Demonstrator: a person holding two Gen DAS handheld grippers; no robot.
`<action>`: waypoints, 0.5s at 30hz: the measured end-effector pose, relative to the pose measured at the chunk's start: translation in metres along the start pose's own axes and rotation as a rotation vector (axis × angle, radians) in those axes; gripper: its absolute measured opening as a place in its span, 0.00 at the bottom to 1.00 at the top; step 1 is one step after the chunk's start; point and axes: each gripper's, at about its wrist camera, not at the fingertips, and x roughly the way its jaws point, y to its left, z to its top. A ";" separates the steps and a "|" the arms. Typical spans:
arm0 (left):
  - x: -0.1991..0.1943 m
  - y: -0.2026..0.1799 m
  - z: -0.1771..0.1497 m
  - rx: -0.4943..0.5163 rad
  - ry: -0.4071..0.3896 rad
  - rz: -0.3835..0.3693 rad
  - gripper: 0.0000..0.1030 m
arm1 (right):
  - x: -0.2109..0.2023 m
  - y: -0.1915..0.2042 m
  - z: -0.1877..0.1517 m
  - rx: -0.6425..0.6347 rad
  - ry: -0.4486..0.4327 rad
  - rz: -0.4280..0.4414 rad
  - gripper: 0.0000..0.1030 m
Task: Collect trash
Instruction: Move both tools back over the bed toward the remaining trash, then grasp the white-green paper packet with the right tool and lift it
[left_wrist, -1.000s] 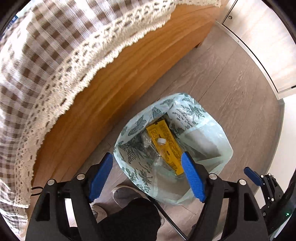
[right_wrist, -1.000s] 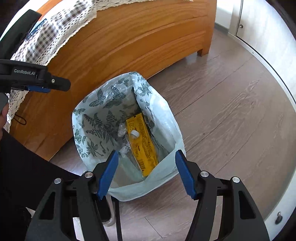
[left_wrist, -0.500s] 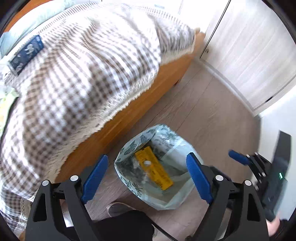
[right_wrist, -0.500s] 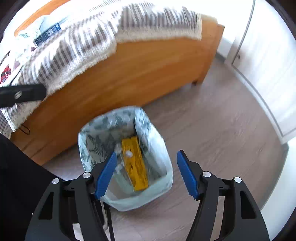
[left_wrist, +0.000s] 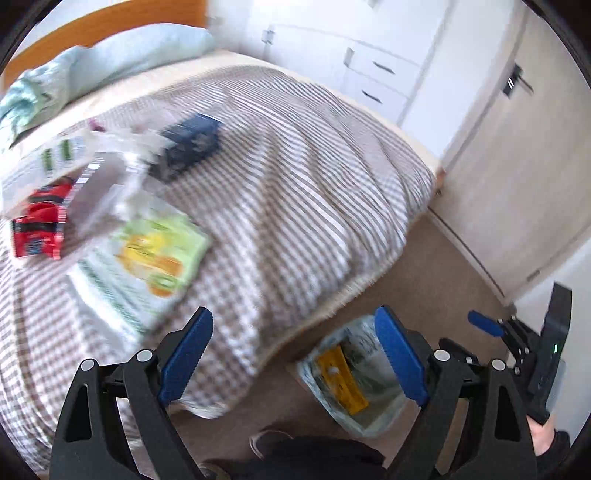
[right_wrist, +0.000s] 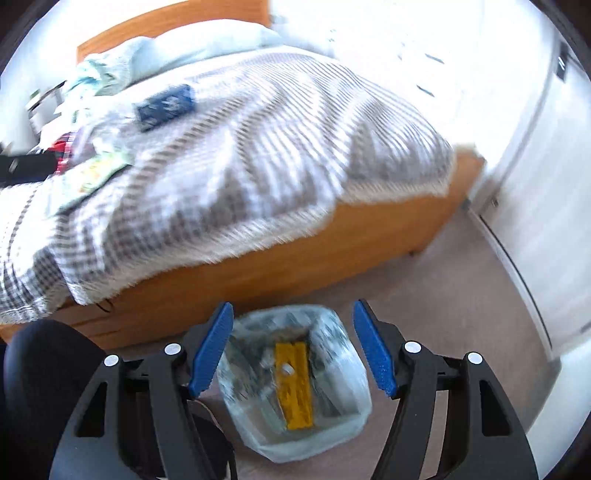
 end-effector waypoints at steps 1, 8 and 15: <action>-0.007 0.016 0.002 -0.026 -0.018 0.031 0.84 | -0.002 0.012 0.007 -0.022 -0.017 0.010 0.67; -0.041 0.138 0.007 -0.183 -0.111 0.220 0.84 | -0.005 0.106 0.045 -0.207 -0.086 0.054 0.67; -0.080 0.265 -0.003 -0.390 -0.175 0.412 0.84 | 0.009 0.236 0.072 -0.480 -0.153 0.006 0.67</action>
